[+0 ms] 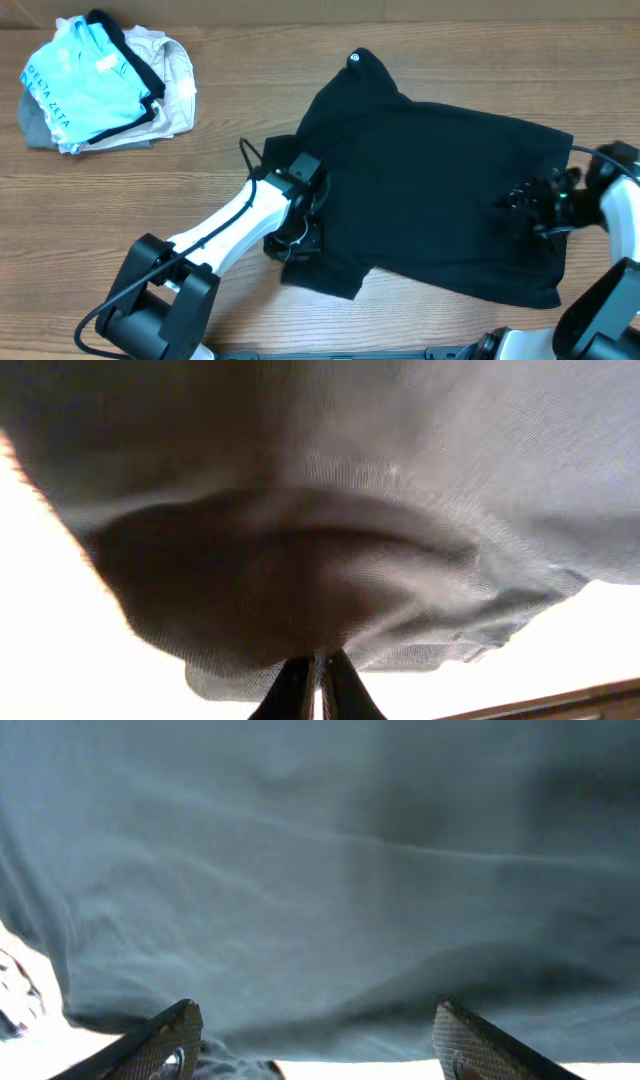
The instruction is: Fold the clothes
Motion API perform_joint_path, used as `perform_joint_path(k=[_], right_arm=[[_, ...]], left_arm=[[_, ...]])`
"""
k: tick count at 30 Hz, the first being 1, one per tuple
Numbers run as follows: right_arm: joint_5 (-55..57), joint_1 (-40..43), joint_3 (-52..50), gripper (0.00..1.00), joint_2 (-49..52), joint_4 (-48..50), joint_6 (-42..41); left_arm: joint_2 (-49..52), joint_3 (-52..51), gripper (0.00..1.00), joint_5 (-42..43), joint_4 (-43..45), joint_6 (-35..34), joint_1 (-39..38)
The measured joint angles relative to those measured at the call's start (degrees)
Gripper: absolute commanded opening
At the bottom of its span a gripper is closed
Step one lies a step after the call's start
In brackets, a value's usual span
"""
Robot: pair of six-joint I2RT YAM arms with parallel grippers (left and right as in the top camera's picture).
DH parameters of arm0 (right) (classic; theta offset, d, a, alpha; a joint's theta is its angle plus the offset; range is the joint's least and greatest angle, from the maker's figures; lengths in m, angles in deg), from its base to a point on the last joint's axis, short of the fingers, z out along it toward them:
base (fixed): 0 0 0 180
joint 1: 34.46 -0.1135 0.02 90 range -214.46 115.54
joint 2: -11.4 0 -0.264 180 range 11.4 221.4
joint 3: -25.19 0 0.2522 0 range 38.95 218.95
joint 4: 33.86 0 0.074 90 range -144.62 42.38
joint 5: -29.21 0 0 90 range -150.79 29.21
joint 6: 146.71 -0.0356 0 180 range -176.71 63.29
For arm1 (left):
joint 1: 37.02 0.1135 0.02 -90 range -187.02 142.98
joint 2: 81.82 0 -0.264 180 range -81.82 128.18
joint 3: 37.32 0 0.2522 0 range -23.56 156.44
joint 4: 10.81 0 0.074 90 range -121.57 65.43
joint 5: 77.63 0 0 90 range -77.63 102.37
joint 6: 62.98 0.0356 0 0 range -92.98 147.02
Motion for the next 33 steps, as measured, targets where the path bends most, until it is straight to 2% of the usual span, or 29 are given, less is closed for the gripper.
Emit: perform_joint_path(k=[2, 3, 4, 6, 8, 14, 19, 25, 33], right_arm=[[-0.5, -2.9, -1.0, 0.88, 0.0, 1.5, -0.1], [-0.6, -4.4, -1.5, 0.91, 0.0, 2.3, -0.2], [-0.7, -6.2, -2.0, 0.95, 0.0, 2.9, -0.4], [-0.8, -7.7, -2.3, 0.98, 0.0, 3.3, -1.0], [-0.9, -9.2, -2.3, 1.0, 0.0, 4.1, -2.0], [-0.9, -10.8, -2.3, 1.0, 0.0, 4.4, -3.7], [-0.8, -11.1, -2.3, 1.0, 0.0, 3.4, -4.2], [-0.7, -11.1, -2.5, 0.99, -1.5, 2.8, -6.1], [-0.3, -11.1, -2.7, 1.0, -20.9, -2.1, -8.5]], left_arm=[[-1.0, 0.9, 0.25, -2.5, -1.0, 0.2, -0.2], [-1.6, 1.1, 0.43, -3.7, -1.6, 0.1, -0.3], [-2.1, 1.2, 0.68, -4.6, -2.2, 0.2, -0.4], [-2.4, 1.2, 0.87, -5.2, -2.8, 0.1, -0.4], [-2.4, 1.2, 1.0, -6.1, -4.2, 0.2, -0.4], [-2.5, 1.2, 1.0, -7.2, -7.3, 0.0, -0.4], [-2.5, 0.5, 1.0, -7.4, -7.0, 0.7, -0.4], [-2.5, -4.9, 1.0, -7.4, -4.6, 3.1, -0.4], [-2.5, -5.9, 0.97, -7.5, 0.6, 7.3, -0.4]])
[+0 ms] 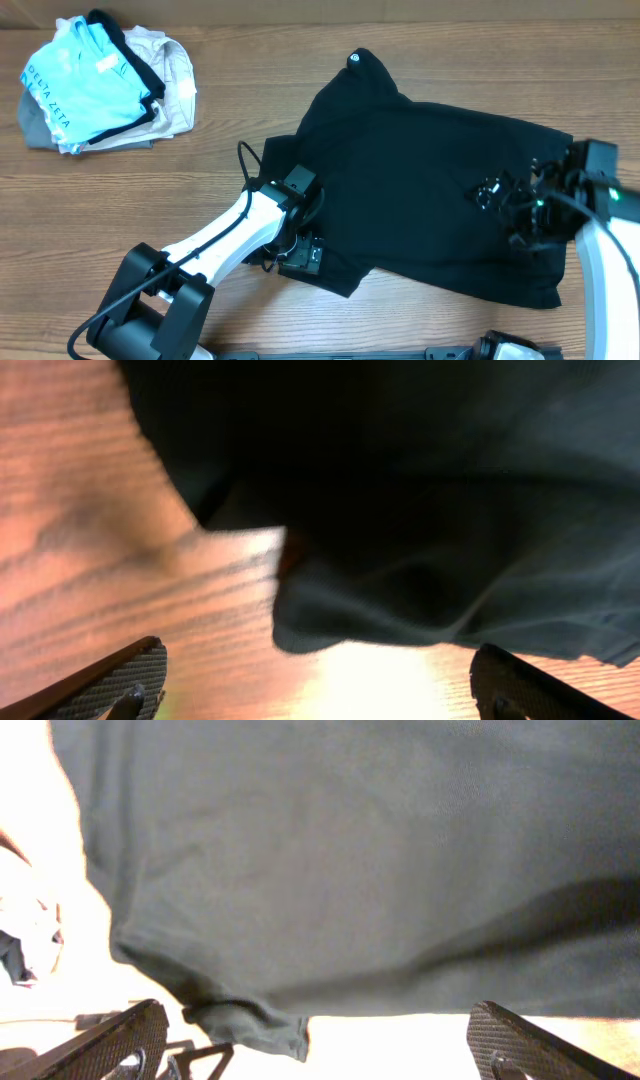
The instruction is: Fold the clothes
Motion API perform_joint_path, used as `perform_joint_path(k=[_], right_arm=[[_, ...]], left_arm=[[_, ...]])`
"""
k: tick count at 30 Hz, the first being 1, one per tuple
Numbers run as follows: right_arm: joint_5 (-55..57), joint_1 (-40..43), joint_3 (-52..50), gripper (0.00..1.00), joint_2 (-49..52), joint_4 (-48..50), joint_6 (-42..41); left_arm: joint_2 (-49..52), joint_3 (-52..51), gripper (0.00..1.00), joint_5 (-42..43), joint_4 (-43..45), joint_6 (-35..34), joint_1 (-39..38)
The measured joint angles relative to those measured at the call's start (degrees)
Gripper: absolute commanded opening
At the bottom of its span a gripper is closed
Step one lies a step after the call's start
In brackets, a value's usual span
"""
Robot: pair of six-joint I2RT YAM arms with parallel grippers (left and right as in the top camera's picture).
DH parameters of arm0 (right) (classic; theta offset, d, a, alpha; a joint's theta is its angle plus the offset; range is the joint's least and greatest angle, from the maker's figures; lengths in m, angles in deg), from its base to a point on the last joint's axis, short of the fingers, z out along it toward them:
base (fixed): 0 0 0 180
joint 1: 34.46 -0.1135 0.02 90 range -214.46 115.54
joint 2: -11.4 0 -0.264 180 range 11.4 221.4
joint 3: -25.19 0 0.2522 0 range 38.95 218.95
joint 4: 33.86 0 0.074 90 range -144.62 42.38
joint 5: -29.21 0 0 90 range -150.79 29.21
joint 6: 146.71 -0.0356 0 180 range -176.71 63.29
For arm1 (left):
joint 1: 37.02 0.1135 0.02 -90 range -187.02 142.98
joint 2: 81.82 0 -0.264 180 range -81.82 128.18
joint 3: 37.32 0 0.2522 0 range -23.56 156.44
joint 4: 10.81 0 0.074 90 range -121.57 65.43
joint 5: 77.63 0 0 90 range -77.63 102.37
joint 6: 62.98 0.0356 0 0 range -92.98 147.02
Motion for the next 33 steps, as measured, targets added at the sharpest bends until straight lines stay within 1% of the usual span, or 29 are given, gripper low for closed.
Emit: perform_joint_path(k=[4, 9, 10, 14, 16, 18, 21, 24, 26, 28, 30, 31, 33], right_arm=[[1.6, 0.0, 0.0, 1.0, -7.6, -4.5, -0.5], [2.2, 0.0, 0.0, 1.0, -12.5, -8.7, -0.6], [2.3, 0.0, 0.0, 1.0, -13.4, -9.2, -0.6], [2.7, 0.0, 0.0, 1.0, -16.0, -9.9, -1.1], [3.2, 0.0, 0.0, 1.0, -16.7, -10.5, -3.0], [4.2, 0.0, 0.0, 1.0, -16.8, -10.6, -5.1], [6.0, 0.0, 0.0, 1.0, -16.8, -10.4, -8.2], [8.5, 0.0, 0.0, 1.0, -16.8, -10.3, -11.9], [11.1, 0.0, 0.0, 1.0, -16.7, -10.0, -14.7], [14.1, 0.0, 0.0, 1.0, -16.1, -9.7, -17.8], [15.8, 0.7, 0.0, 1.0, -14.9, -8.8, -19.6], [16.3, 1.3, 0.0, 1.0, -14.2, -8.5, -20.2], [17.1, 3.8, 0.0, 1.0, -12.0, -8.0, -21.3]], left_arm=[[0.0, 0.0, 0.91, 0.4, 2.2, 1.8, 0.0], [1.0, 0.0, 0.88, 0.8, 4.1, 2.7, 0.0], [1.5, 0.0, 0.86, 0.9, 4.3, 2.9, 0.0], [3.6, 0.0, 0.7, 1.7, 4.8, 3.1, 0.0], [4.2, 0.0, 0.64, 2.3, 4.8, 3.3, 0.0], [4.6, 0.0, 0.61, 3.2, 5.0, 3.3, 0.0], [4.8, -0.2, 0.48, 3.8, 5.4, 3.3, 0.0], [5.0, -0.3, 0.43, 4.2, 5.5, 3.1, 0.0], [5.0, -0.3, 0.34, 4.3, 5.4, 3.0, 0.0], [5.1, -0.4, 0.22, 4.5, 5.3, 2.4, 0.0], [5.2, -0.6, 0.14, 4.8, 5.3, 2.0, 0.0], [5.3, -0.7, 0.07, 4.9, 5.3, 1.8, 0.0], [5.4, -0.8, 0.04, 5.1, 5.3, 1.2, 0.0]])
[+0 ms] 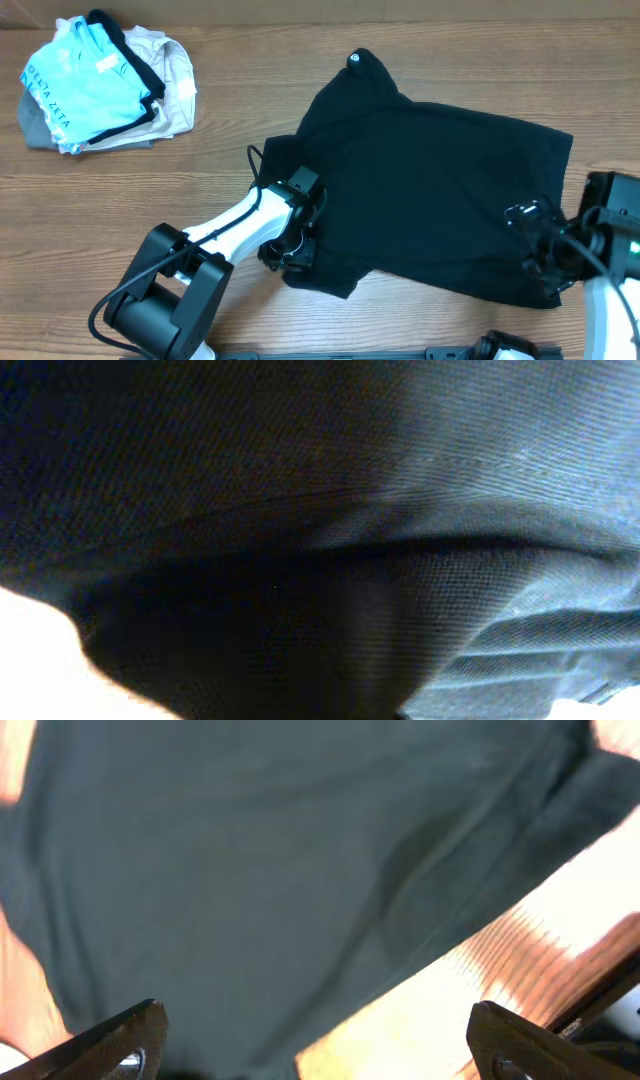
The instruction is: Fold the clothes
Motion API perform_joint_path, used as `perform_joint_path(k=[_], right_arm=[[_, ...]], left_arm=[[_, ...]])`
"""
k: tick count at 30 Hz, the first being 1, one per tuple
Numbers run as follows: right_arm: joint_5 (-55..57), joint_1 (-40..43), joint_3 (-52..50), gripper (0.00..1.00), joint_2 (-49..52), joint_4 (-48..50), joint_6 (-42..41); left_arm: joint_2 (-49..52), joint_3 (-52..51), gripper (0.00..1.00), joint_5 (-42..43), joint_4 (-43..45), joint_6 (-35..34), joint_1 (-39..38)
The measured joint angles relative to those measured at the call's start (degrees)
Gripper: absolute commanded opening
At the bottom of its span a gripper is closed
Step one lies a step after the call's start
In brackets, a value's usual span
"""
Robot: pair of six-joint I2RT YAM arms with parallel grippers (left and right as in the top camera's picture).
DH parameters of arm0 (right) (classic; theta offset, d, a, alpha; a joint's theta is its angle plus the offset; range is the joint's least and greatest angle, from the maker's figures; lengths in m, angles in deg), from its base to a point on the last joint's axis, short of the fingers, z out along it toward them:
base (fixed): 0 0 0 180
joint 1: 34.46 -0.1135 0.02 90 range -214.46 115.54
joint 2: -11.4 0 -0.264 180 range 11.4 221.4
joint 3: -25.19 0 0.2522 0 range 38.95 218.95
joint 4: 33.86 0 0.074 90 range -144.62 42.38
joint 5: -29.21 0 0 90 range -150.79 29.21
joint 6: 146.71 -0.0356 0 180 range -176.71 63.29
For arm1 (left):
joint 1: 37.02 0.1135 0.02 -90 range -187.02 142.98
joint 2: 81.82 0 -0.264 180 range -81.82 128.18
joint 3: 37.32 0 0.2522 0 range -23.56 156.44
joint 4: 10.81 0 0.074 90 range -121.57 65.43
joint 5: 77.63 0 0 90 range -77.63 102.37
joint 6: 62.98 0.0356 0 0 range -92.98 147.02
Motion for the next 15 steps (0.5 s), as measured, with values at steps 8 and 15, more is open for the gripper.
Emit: perform_joint_path(k=[8, 15], right_arm=[[0.5, 19.6, 0.0, 1.0, 9.5, -2.4, -0.7], [-0.5, 35.8, 0.0, 1.0, 9.4, -4.0, 4.2]], left_arm=[[0.1, 0.0, 0.05, 0.6, -0.4, -2.7, 0.5], [0.3, 0.0, 0.04, 1.8, -0.6, -3.0, 2.1]])
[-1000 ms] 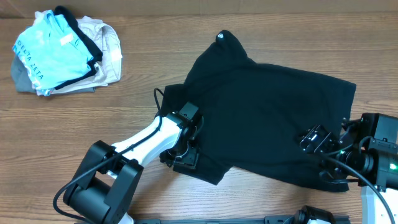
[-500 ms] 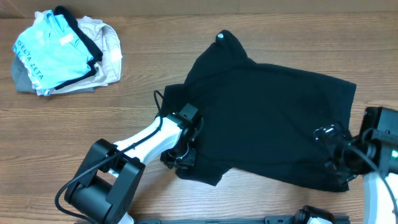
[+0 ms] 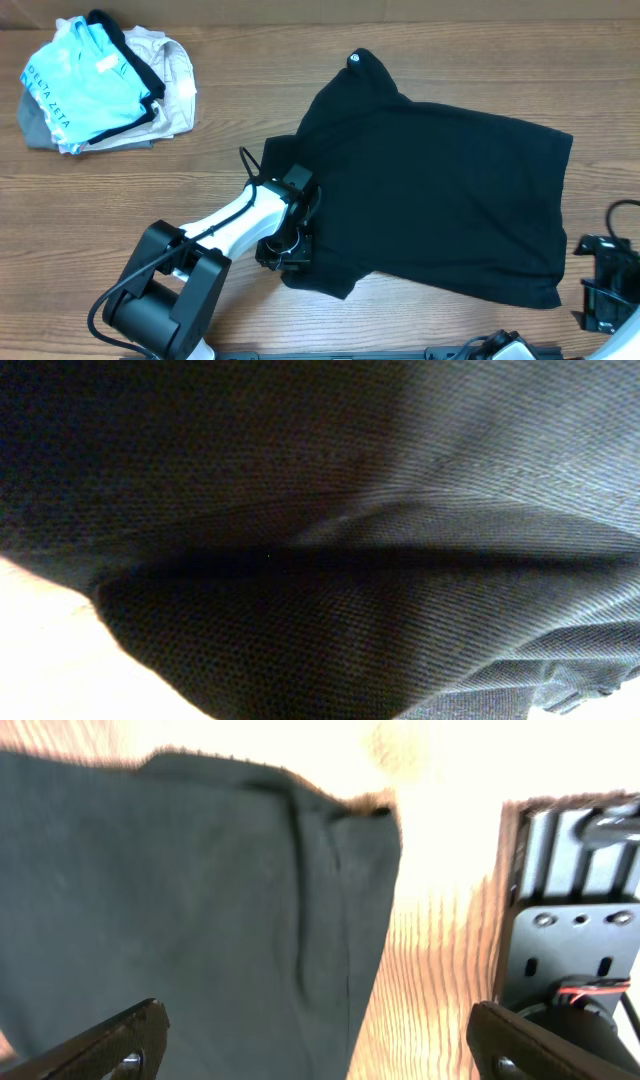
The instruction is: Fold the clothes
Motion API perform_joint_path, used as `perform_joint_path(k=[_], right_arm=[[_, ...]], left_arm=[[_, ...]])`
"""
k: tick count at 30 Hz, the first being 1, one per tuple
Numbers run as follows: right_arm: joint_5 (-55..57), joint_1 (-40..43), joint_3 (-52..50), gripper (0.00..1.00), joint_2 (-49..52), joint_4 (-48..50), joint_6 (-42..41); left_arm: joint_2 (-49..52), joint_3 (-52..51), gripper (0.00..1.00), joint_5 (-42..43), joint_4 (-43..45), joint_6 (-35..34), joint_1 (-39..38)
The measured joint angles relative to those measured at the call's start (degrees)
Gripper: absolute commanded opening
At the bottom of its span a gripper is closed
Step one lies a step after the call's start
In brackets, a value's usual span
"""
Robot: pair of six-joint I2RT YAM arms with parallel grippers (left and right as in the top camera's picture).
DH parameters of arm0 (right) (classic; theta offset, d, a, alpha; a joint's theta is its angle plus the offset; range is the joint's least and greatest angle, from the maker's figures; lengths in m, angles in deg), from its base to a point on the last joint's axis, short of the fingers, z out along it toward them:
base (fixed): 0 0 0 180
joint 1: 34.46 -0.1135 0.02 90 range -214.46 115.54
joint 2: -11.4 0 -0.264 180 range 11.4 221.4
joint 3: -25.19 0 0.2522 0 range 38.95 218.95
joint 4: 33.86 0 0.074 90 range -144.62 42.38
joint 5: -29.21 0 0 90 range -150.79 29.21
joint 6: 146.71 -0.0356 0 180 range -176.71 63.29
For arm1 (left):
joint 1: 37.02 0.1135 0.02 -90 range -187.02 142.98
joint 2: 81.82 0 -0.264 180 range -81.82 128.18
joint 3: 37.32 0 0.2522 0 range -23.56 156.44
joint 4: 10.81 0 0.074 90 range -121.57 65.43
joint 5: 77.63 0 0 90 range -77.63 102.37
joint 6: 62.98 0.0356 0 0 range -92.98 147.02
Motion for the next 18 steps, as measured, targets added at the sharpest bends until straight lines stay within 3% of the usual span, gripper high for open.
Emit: perform_joint_path(k=[5, 18], right_arm=[[-0.2, 5.1, -2.3, 1.0, -0.1, 2.6, 1.9], [0.2, 5.5, -15.9, 1.0, 0.0, 14.7, -0.1]], left_arm=[[0.0, -0.1, 0.04, 0.3, 0.2, -0.1, 0.3], [0.0, -0.1, 0.04, 0.4, 0.2, -0.3, 0.3]])
